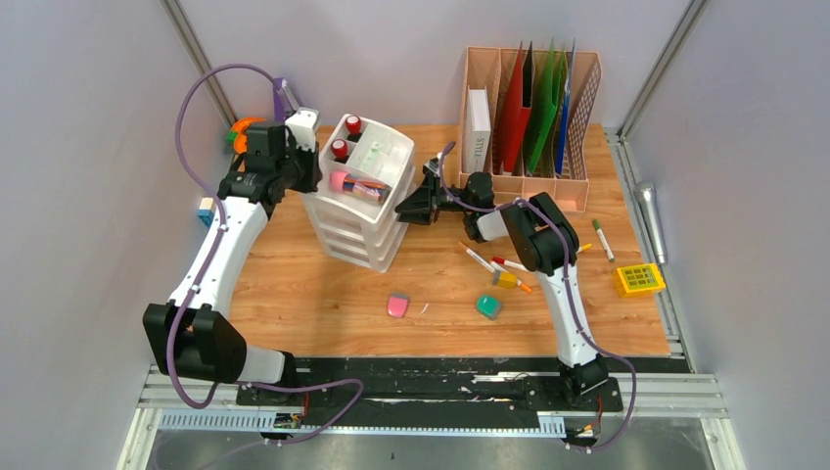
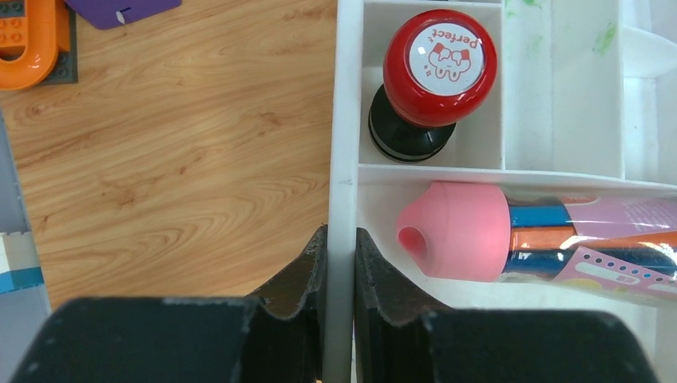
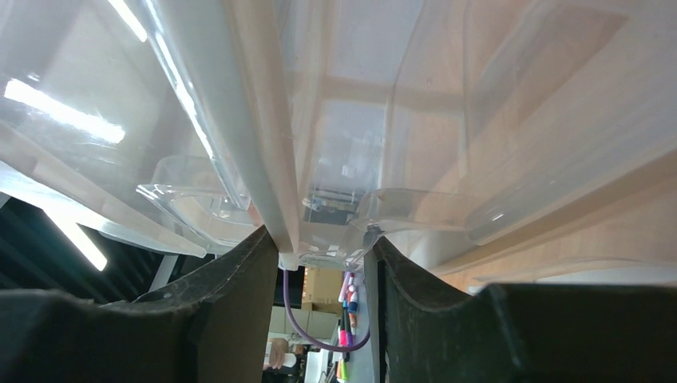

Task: Organize the desk
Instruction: Open the drawer in the storage box.

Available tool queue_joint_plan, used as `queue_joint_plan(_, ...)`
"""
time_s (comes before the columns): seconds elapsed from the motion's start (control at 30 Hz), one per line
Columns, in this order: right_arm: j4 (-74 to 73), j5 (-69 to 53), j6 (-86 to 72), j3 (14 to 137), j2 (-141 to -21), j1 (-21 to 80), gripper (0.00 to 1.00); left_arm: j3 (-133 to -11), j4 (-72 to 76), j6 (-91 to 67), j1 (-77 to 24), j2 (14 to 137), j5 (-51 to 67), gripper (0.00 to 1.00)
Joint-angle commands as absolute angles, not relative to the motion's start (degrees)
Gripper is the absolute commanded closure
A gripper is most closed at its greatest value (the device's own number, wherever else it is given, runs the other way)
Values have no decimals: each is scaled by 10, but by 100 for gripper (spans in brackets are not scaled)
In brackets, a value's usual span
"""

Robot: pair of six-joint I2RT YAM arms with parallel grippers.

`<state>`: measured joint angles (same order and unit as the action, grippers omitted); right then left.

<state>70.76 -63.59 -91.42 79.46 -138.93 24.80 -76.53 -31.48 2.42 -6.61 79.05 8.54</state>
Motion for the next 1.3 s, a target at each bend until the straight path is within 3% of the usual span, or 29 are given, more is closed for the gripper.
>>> queue_joint_plan(0.0,748,-648,-902,785,-1330,225,62,-760,-308,31,-57,781,20,100)
queue_joint_plan(0.33,742,-656,-887,757,-1311,216,61,-759,-307,36,-57,781,10,100)
queue_joint_plan(0.57,724,-665,-859,733,-1306,213,51,-760,-306,39,-57,781,2,100)
queue_joint_plan(0.93,725,-678,-855,721,-1286,201,46,-756,-303,48,-57,774,-19,100)
queue_joint_plan(1.27,582,-711,-690,661,-1222,182,45,-763,-306,54,-57,771,-19,100)
